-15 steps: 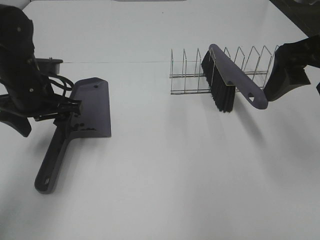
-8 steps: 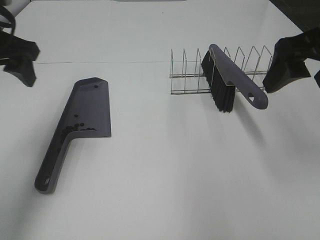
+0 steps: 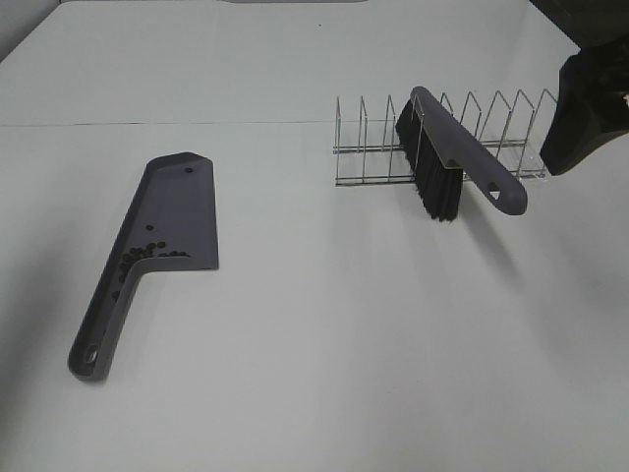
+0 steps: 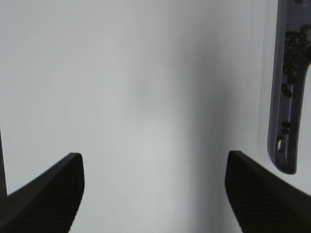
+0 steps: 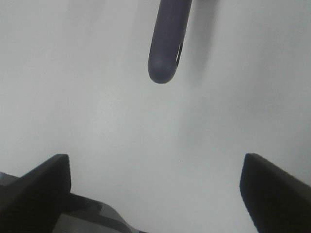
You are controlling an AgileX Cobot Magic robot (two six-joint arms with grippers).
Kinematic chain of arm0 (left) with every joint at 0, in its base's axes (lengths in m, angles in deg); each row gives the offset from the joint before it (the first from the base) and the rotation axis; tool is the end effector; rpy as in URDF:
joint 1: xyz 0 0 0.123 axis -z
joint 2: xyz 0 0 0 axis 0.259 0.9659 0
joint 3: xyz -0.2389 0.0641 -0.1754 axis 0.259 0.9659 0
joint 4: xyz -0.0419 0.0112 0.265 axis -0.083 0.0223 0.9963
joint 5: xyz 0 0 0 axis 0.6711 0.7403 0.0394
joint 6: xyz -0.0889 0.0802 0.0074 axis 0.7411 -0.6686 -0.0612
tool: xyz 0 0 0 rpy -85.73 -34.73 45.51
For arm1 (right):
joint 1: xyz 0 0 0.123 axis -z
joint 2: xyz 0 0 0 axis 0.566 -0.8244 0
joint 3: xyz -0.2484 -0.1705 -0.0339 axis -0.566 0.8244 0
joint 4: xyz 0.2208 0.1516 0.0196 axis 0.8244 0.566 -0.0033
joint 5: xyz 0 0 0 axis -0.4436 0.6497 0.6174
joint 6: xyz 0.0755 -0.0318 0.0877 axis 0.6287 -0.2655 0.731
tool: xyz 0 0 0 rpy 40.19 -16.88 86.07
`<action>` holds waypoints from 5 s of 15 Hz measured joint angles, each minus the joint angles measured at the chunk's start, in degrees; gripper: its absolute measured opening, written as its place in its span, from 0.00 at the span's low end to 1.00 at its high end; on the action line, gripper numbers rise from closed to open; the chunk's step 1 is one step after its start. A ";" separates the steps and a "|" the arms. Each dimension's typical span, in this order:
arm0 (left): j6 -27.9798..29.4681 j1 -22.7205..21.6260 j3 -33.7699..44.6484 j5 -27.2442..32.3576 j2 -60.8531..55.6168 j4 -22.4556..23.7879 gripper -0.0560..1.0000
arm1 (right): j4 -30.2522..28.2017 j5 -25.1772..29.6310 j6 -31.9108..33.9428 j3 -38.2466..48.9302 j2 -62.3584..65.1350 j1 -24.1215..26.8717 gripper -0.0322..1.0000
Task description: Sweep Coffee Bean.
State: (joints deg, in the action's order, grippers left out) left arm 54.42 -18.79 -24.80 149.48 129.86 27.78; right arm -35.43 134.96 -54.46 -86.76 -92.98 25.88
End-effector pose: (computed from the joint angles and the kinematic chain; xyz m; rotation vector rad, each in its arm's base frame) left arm 0.3162 0.0219 0.2812 -0.0152 2.9242 0.0316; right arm 0.2816 0.0478 0.3015 -0.2961 2.8271 0.0822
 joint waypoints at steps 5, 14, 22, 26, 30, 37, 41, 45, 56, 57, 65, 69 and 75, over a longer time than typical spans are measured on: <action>-0.40 -0.17 8.82 2.06 -9.80 -0.52 0.75 | 0.00 3.15 0.00 1.78 4.01 0.00 0.85; -0.40 -0.17 29.05 -0.23 -41.71 -2.06 0.75 | 0.06 -0.34 0.00 25.73 29.28 0.00 0.83; -0.40 -0.17 39.59 1.49 -62.17 -4.87 0.75 | 2.52 -1.66 0.00 40.85 50.02 0.00 0.83; -0.40 -0.17 39.88 0.34 -72.71 -4.64 0.75 | 3.04 -2.58 0.00 41.48 60.28 0.00 0.82; -1.32 -0.17 42.34 -4.81 -81.76 -4.76 0.75 | 3.04 -2.64 0.00 41.48 66.41 0.00 0.80; -5.61 0.86 42.40 -5.27 -87.32 -7.85 0.75 | 3.09 -2.64 0.00 41.48 76.32 0.00 0.80; -5.61 4.01 42.40 -5.27 -87.32 -7.85 0.75 | 3.09 -2.64 0.00 41.65 79.35 0.00 0.80; -5.39 5.73 42.40 -5.27 -87.32 -7.79 0.75 | 2.98 -2.58 0.11 41.65 79.53 0.00 0.80; -0.63 5.73 42.40 -5.27 -87.32 -4.41 0.75 | 0.86 -2.64 2.98 41.65 79.53 0.00 0.80; -0.63 5.73 42.40 -5.27 -87.32 -4.41 0.75 | 0.86 -2.64 2.98 41.65 79.53 0.00 0.80; -0.63 5.73 42.40 -5.27 -87.32 -4.41 0.75 | 0.86 -2.64 2.98 41.65 79.53 0.00 0.80; -0.63 5.73 42.40 -5.27 -87.32 -4.41 0.75 | 0.86 -2.64 2.98 41.77 79.53 0.00 0.80; -0.63 5.73 42.40 -5.27 -87.32 -4.41 0.75 | 0.80 -2.64 2.98 41.77 79.53 0.00 0.80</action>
State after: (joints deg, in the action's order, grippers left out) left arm 53.78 -13.06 17.60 144.21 42.54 23.37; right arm -34.63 132.32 -51.48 -44.99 -13.45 25.88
